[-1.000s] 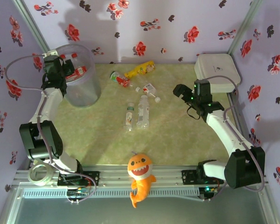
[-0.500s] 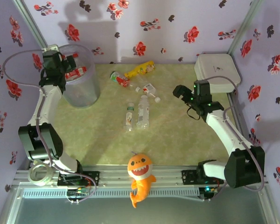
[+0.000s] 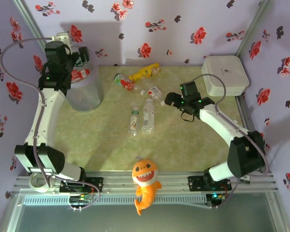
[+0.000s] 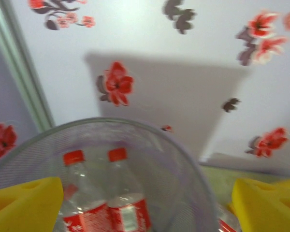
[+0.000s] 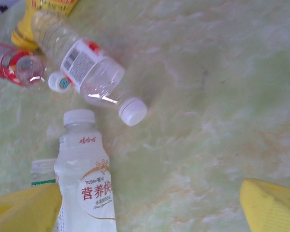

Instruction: Put the plastic bottles in the bin

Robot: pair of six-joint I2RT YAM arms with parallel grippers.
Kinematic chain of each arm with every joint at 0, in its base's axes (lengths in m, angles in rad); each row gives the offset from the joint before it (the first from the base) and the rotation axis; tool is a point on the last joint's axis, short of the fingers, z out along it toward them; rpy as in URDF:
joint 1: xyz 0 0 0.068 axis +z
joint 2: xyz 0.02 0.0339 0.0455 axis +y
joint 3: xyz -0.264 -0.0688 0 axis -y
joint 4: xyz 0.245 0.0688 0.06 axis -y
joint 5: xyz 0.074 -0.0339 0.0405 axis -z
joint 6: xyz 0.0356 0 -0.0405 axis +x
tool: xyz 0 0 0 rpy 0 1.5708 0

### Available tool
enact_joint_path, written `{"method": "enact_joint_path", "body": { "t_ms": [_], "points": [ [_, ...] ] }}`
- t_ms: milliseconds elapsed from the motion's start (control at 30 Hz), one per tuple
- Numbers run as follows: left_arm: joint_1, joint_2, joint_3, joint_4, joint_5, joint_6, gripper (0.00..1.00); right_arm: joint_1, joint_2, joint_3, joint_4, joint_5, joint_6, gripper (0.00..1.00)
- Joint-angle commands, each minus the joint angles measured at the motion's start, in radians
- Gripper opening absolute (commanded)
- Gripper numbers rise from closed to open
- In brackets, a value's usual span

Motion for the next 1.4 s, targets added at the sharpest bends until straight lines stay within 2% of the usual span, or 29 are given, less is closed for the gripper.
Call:
{"method": "enact_joint_path", "body": {
  "t_ms": [0,233,467,667,933,1367],
  "points": [
    [-0.059,-0.071,-0.048,-0.055,0.079,-0.021,0.91,0.026,0.065,0.059,-0.022,0.042,-0.033,0.95],
    [-0.181,-0.177,-0.246,-0.035,0.132,-0.114,0.9,0.042,0.193,0.155,-0.029,0.049,-0.127,0.93],
    [-0.25,-0.232,-0.453,0.04,0.208,-0.261,0.88,0.045,0.325,0.26,-0.039,0.029,-0.258,0.94],
    [-0.312,-0.207,-0.513,-0.012,0.214,-0.302,0.88,0.046,0.443,0.344,-0.025,-0.003,-0.302,0.92],
    [-0.368,-0.199,-0.675,0.167,0.214,-0.472,0.88,0.045,0.592,0.456,-0.017,-0.045,-0.363,0.8],
    [-0.377,-0.164,-0.697,0.207,0.209,-0.498,0.92,0.034,0.704,0.524,0.027,-0.084,-0.433,0.91]
  ]
}}
